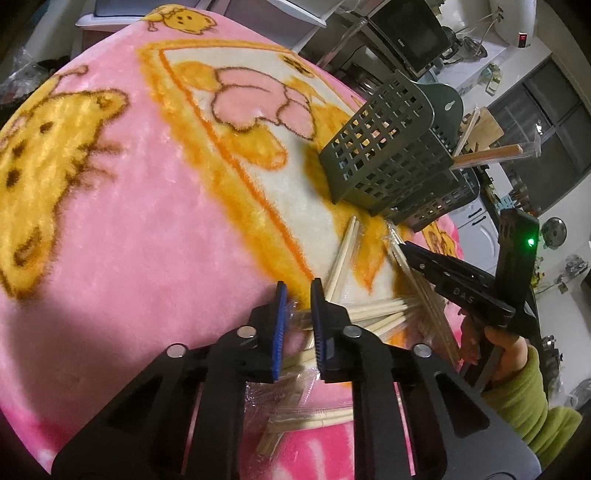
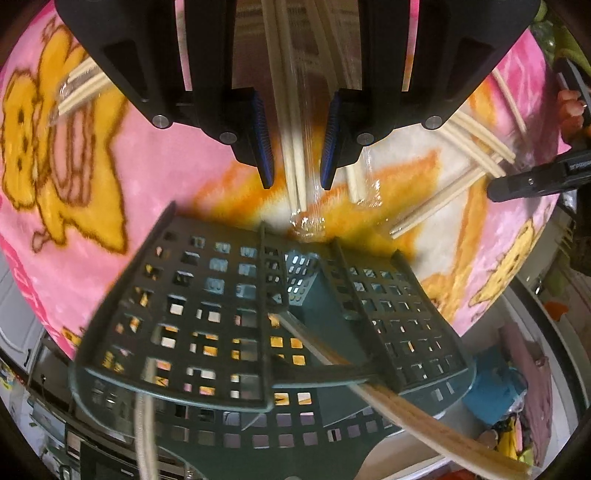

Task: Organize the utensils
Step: 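Lift the chopsticks upright with the right tool above the caddy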

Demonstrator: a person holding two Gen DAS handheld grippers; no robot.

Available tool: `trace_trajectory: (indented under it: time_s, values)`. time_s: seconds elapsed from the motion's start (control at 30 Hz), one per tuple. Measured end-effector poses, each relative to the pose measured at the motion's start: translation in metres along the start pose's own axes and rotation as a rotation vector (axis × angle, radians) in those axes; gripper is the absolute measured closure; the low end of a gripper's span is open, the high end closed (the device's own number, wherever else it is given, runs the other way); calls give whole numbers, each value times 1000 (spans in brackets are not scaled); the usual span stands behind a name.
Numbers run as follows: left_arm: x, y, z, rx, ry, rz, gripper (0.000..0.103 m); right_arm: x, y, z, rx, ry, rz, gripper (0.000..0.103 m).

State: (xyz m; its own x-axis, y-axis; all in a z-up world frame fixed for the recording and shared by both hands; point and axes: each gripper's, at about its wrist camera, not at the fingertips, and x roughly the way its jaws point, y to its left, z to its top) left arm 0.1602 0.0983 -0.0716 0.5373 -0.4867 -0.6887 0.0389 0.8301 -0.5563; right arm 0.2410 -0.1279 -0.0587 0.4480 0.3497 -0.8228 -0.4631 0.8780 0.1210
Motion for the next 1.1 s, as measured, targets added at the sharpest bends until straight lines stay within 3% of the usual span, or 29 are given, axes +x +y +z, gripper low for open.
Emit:
trace_trajectory:
  time_s: [0.27,0.73,1.1]
  values:
    - [-18,-5,4,3,-56,-44,99,-3,7,3,-13,-29,-20,97]
    - [-52,-58,17,79,-162,-147,100,-85,-13,-8,73,-256,15,97]
    - [-69,-122,29,217,-219,-210,100,-139,-37,-21,171,-398,11,97]
